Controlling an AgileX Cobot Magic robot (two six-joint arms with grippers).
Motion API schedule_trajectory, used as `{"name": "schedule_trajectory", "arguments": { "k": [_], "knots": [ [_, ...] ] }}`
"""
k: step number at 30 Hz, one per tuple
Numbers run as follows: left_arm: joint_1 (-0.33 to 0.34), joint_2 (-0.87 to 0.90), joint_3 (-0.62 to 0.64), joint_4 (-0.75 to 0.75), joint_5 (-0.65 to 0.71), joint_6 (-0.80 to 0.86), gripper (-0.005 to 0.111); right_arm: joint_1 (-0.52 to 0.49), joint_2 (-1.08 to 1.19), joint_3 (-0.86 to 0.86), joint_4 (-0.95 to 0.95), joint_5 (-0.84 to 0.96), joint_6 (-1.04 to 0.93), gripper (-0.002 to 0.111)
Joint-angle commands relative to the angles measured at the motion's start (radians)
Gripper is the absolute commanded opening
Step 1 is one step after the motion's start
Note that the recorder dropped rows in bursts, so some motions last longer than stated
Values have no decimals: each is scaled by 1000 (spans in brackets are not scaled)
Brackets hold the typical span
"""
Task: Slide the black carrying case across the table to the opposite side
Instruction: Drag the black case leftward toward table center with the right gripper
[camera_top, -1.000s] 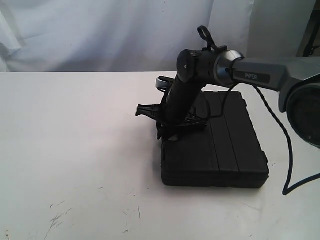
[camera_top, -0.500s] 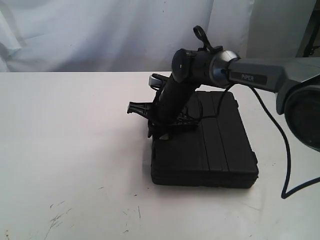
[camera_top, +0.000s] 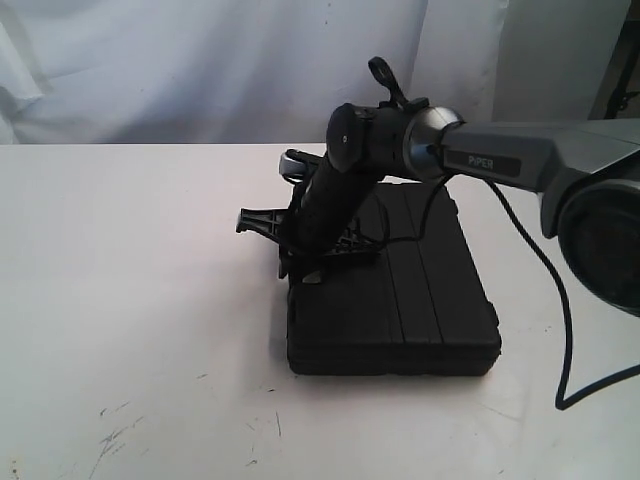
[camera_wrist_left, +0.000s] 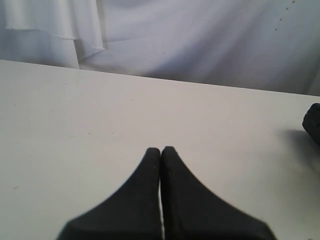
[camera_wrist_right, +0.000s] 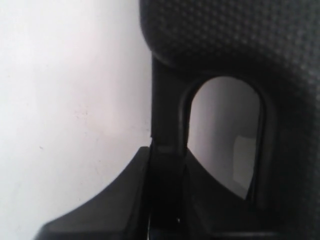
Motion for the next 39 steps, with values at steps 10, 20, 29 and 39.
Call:
{"name": "schedule_trajectory", "arguments": {
  "k": [10,20,29,39],
  "knots": [
    [3,-4,5,0,-5,-1,0,27,14,-9,176,-169,11,0],
    [3,-4,5,0,-5,-1,0,49,34,-9,169,-221,9,0],
    [3,-4,5,0,-5,-1,0,53,34,-9,151,-283,62,0],
    [3,-4,5,0,-5,-1,0,64,52,-9,151,-315,99,0]
  ]
}}
